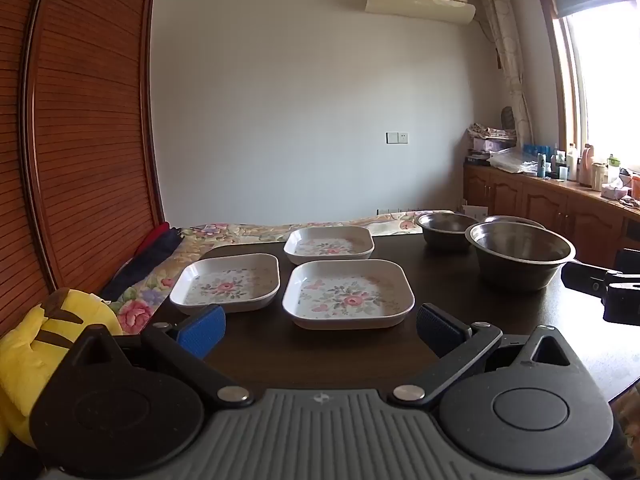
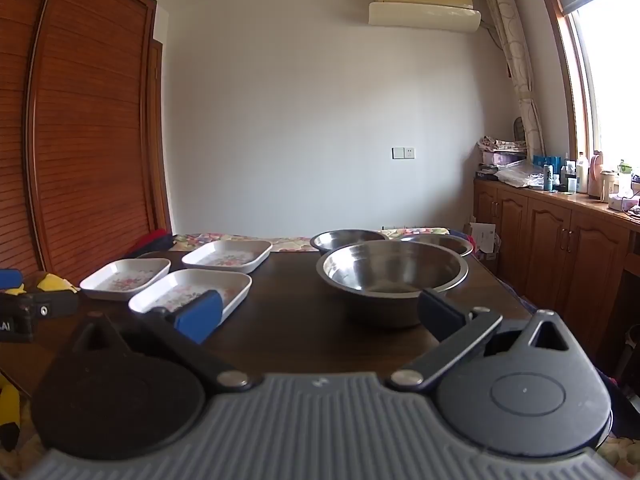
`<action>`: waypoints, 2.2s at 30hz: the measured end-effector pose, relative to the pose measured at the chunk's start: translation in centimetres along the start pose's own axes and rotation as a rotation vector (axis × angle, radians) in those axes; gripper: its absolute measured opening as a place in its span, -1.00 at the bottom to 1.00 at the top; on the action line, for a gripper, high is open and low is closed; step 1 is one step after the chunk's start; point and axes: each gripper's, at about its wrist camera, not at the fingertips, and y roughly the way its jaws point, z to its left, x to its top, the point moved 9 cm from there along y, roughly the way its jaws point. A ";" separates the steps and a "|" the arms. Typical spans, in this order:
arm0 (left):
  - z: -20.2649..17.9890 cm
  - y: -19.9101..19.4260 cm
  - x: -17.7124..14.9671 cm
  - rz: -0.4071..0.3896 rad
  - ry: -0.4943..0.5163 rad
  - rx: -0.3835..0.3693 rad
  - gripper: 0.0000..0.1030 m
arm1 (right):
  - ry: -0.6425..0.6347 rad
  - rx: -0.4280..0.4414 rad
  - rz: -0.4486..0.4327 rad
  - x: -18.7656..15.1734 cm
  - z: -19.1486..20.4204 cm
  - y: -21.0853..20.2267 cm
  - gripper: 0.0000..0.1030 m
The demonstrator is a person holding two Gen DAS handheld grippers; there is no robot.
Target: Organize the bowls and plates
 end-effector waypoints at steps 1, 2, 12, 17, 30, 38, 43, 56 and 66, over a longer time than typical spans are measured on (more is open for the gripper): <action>0.0 0.0 0.0 0.001 0.000 0.000 1.00 | -0.001 0.000 0.000 0.0 0.0 0.0 1.00; 0.0 0.0 0.0 0.001 0.000 -0.001 1.00 | 0.000 0.001 0.000 0.0 0.0 0.0 1.00; 0.0 -0.1 0.0 0.001 0.005 0.000 1.00 | 0.001 0.002 -0.002 0.0 0.0 0.0 1.00; 0.0 -0.1 -0.1 0.002 0.007 0.000 1.00 | -0.001 0.000 -0.002 0.0 0.0 0.0 1.00; -0.3 -0.2 -0.1 0.004 0.010 0.001 1.00 | 0.000 0.000 -0.001 0.0 0.0 0.0 1.00; -0.3 -0.1 -0.2 0.007 0.009 -0.001 1.00 | 0.000 -0.001 -0.001 0.0 -0.1 -0.1 1.00; -0.2 0.2 -0.6 0.010 0.007 -0.003 1.00 | 0.001 -0.001 -0.002 0.1 -0.1 -0.1 1.00; -0.3 0.3 -1.0 0.019 0.004 -0.006 1.00 | 0.005 -0.004 0.000 -0.2 -0.6 -0.2 1.00; -0.3 0.3 -0.8 0.017 0.003 -0.008 1.00 | 0.005 -0.003 -0.003 -0.2 -0.7 -0.3 1.00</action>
